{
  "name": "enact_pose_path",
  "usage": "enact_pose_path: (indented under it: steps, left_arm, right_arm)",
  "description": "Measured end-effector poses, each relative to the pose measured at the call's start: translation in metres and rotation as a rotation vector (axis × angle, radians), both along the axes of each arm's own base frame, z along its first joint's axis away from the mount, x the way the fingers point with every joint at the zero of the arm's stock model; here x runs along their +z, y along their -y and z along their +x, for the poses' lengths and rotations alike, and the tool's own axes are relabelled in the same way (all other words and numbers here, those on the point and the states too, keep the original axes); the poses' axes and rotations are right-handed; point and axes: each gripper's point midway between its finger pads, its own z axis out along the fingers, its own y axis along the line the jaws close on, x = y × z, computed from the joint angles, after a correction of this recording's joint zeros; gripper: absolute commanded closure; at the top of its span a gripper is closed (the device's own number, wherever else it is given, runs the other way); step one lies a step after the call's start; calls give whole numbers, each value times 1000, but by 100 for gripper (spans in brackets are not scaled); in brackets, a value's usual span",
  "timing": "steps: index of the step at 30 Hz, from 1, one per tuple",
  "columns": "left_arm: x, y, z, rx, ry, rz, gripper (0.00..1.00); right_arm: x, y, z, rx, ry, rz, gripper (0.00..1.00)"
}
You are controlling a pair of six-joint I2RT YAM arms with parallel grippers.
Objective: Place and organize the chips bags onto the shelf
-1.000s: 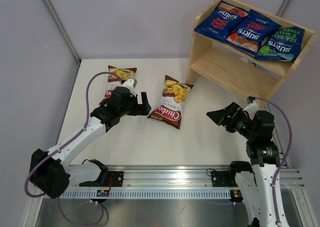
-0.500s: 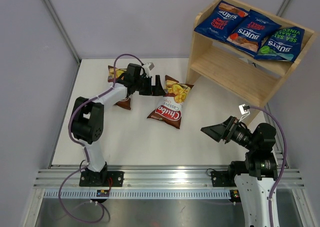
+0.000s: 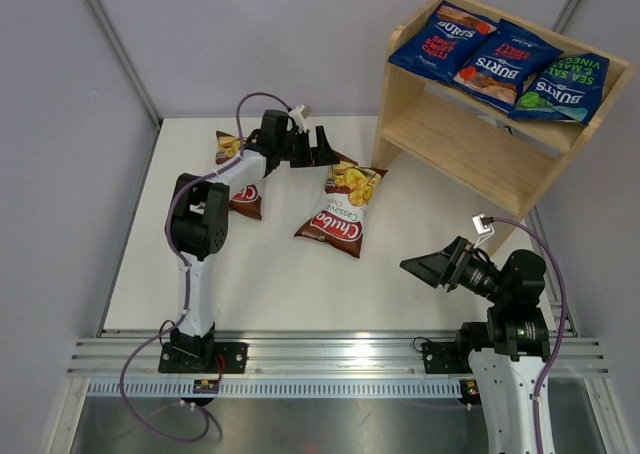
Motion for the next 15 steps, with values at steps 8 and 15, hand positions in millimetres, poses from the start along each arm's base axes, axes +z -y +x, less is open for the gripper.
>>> enact_pose_path:
  steps: [8, 15]
  left_arm:
    - [4, 11, 54, 113, -3, -83, 1]
    - [-29, 21, 61, 151, -88, -113, 1]
  right_arm:
    - [-1, 0, 0, -2, -12, 7, 4]
    - [-2, 0, 1, -3, -15, 6, 5]
